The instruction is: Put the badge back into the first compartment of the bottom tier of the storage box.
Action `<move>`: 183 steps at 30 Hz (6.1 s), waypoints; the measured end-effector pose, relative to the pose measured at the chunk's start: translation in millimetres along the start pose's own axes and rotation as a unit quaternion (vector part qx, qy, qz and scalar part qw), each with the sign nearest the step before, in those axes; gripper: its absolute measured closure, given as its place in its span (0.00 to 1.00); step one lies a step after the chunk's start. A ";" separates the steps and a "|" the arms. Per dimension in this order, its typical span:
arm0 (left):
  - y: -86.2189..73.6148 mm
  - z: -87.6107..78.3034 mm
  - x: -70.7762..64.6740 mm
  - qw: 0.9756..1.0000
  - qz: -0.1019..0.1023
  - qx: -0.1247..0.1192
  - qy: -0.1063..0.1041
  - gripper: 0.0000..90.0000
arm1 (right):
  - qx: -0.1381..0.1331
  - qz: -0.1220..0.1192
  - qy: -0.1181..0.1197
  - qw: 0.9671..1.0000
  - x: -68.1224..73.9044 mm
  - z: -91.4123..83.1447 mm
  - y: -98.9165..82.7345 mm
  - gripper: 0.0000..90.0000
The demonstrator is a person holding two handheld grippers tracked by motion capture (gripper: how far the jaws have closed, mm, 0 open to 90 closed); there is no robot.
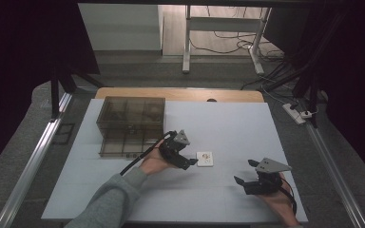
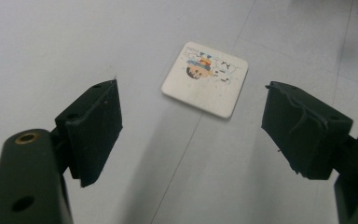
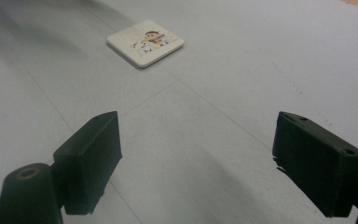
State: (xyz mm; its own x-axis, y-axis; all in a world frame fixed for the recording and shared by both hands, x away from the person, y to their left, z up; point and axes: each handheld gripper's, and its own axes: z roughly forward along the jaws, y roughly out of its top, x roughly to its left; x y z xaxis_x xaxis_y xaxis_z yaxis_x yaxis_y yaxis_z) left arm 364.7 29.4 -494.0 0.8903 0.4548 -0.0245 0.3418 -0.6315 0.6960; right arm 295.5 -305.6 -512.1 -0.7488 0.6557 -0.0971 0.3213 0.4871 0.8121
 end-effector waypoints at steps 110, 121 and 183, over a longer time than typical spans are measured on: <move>35.4 11.1 -5.3 0.998 0.037 -0.034 -0.045 0.37 | 0.020 -0.005 -0.013 1.000 -1.6 0.6 -3.6 0.18; 33.3 11.4 -4.0 0.998 0.035 -0.034 -0.045 0.37 | 0.028 -0.011 -0.013 0.999 -0.9 2.0 -4.2 0.18; 12.5 21.7 -3.2 0.998 0.049 -0.009 -0.037 0.37 | 0.072 -0.034 -0.035 0.996 4.9 11.3 -7.3 0.21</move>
State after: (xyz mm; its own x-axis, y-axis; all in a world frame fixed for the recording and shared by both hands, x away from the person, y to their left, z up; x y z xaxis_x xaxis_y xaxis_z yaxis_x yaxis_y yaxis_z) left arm 372.6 6.5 -500.8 0.9393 0.3429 -0.0075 0.2462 -0.6588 0.7109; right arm 296.1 -299.4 -525.1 -0.7309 0.6544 -0.1936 0.3547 0.6066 0.7115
